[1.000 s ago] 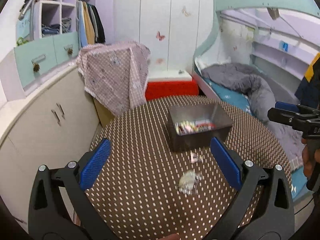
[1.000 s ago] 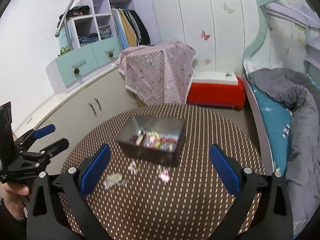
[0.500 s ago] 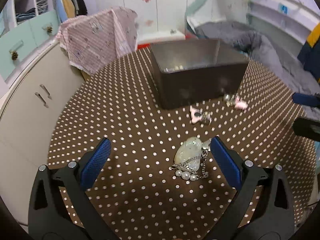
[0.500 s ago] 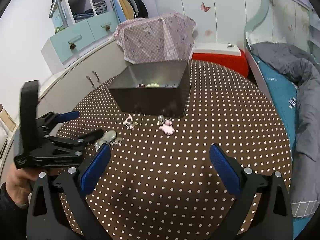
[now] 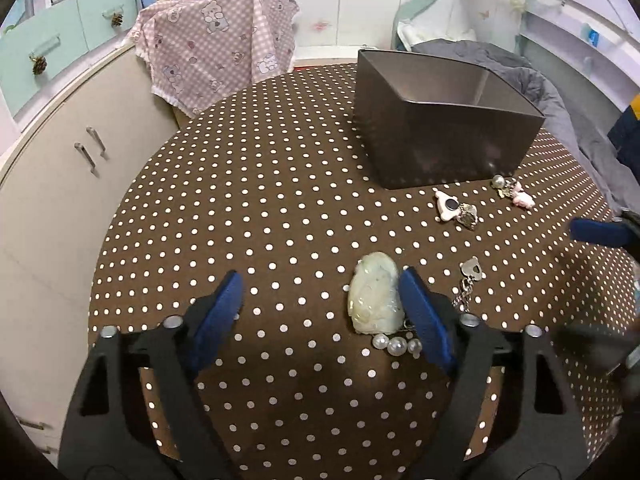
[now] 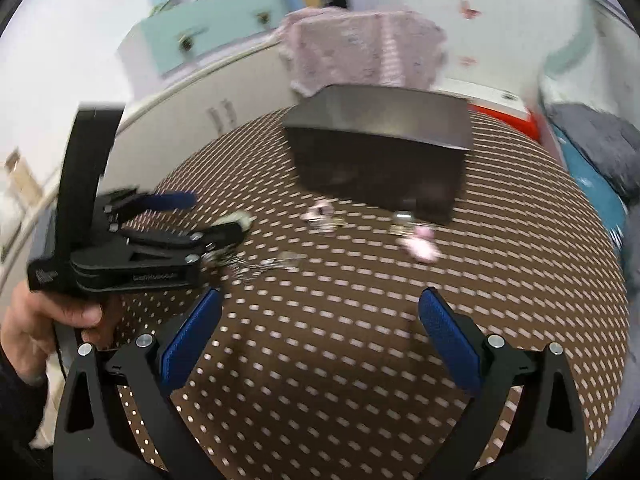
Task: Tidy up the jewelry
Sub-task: 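Grasp the white jade pendant with the left tool while the right tool grasps its chain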
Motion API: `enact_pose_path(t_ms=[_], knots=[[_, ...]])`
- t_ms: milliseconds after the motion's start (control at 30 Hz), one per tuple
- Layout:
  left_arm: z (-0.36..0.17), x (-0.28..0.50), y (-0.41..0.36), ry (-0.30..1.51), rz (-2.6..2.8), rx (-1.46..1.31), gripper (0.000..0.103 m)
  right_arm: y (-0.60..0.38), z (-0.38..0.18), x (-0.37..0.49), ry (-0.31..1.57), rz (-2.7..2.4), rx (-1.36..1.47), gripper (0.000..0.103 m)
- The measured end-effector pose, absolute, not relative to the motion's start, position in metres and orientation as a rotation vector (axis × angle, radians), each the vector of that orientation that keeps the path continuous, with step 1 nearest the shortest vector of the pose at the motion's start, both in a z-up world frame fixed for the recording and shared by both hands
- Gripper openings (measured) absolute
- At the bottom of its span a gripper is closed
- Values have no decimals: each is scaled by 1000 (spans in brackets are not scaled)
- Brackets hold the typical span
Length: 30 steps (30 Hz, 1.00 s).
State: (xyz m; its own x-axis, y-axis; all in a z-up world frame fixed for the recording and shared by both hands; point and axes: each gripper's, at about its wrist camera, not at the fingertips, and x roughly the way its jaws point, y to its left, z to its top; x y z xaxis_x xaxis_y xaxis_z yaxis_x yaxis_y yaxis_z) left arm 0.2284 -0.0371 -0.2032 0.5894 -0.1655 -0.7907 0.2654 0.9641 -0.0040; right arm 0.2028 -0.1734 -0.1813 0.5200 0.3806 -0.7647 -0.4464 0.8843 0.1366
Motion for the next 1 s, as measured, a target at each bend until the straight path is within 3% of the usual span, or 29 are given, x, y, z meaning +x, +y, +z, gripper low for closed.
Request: enact_pose_path(t_ms=[67,267,500,600,700,833,867,1000], knots=[[-203,227,-37,907,-260,129,67,-157,-187,207,898,534,-137,92],[-206,219,-27,907,-276,157,67,-121,-202,222,910,590,-260,78],[-205,222,-20,905,-295,141,67,-123,-200,224,891,629,-296,28],[-204,225,-21,905,-299,144,67,-133,-199,223,904,628,-292,15],[-204,227,-24,903,-310,165,66,-142,-199,217,909,621,-301,13],[-202,223,-36,897,-371,190,34,-149,-197,215,911,610,-272,14],[-202,222,-39,896,-382,199,29,-149,-196,214,912,609,-263,17],[-201,220,-38,898,-394,196,29,-149,-193,211,890,622,-252,43]])
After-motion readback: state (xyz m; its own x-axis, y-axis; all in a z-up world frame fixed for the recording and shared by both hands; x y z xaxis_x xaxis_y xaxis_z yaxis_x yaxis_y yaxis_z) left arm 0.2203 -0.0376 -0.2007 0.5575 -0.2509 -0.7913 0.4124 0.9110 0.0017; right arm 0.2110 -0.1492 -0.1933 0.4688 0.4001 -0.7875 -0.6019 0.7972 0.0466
